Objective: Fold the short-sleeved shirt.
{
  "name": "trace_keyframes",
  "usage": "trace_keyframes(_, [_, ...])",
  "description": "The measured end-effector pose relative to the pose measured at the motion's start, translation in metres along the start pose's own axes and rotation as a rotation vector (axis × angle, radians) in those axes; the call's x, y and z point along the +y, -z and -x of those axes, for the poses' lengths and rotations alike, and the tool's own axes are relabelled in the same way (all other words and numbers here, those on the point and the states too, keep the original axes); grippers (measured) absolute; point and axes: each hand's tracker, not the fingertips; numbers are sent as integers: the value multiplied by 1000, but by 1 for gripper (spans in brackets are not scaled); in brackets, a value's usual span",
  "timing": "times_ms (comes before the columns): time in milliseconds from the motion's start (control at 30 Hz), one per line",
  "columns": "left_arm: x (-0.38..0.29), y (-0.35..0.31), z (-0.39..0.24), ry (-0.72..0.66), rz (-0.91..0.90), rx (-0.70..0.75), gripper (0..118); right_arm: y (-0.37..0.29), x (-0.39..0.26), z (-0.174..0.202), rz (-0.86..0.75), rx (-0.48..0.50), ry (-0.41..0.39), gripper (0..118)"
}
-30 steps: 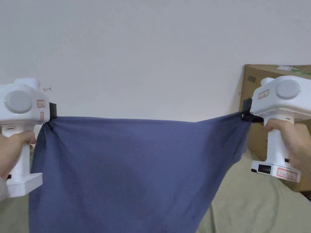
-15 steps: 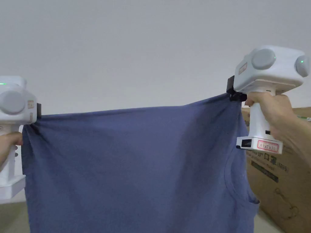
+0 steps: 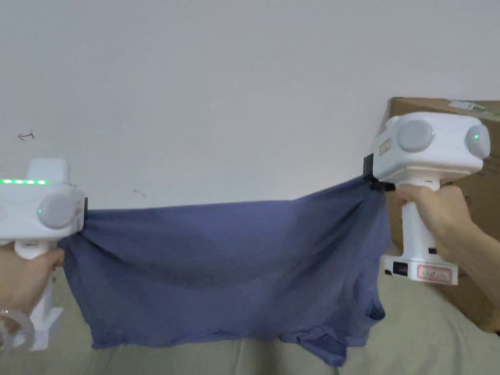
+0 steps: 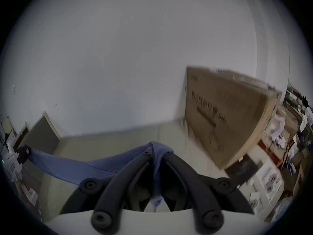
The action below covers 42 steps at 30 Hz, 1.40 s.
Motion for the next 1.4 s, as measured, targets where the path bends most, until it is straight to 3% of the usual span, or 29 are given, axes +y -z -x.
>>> trace_keyframes(267, [-162, 62, -28, 49, 336, -31, 3, 113, -159, -20, 343, -51, 29, 5])
trace_keyframes(467, [-209, 36, -13, 98, 388, -56, 3, 115, -228, -25, 419, -76, -101, 5])
trace_keyframes(600, [-219, 4, 7, 43, 387, -88, 3, 77, -246, -33, 399, -30, -33, 5])
trace_keyframes(767, [-233, -51, 20, 119, 385, -111, 3, 21, -275, -46, 409, -28, -80, 5])
trace_keyframes(900, [-253, -102, 38, 88, 402, -127, 3, -34, -314, -63, 422, -6, -15, 5])
trace_keyframes(1033, [-283, -166, 55, 75, 385, -133, 3, -89, -365, -80, 446, -3, -23, 5])
trace_keyframes(1167, [-322, -230, 71, 84, 390, -145, 3, -143, -419, -102, 470, 23, 45, 5])
trace_keyframes(1300, [-352, -282, 88, 82, 410, -165, 3, -191, -456, -118, 489, 23, 28, 5])
trace_keyframes(1400, [-367, -311, 95, 115, 406, -176, 3, -218, -467, -131, 474, 29, 62, 5])
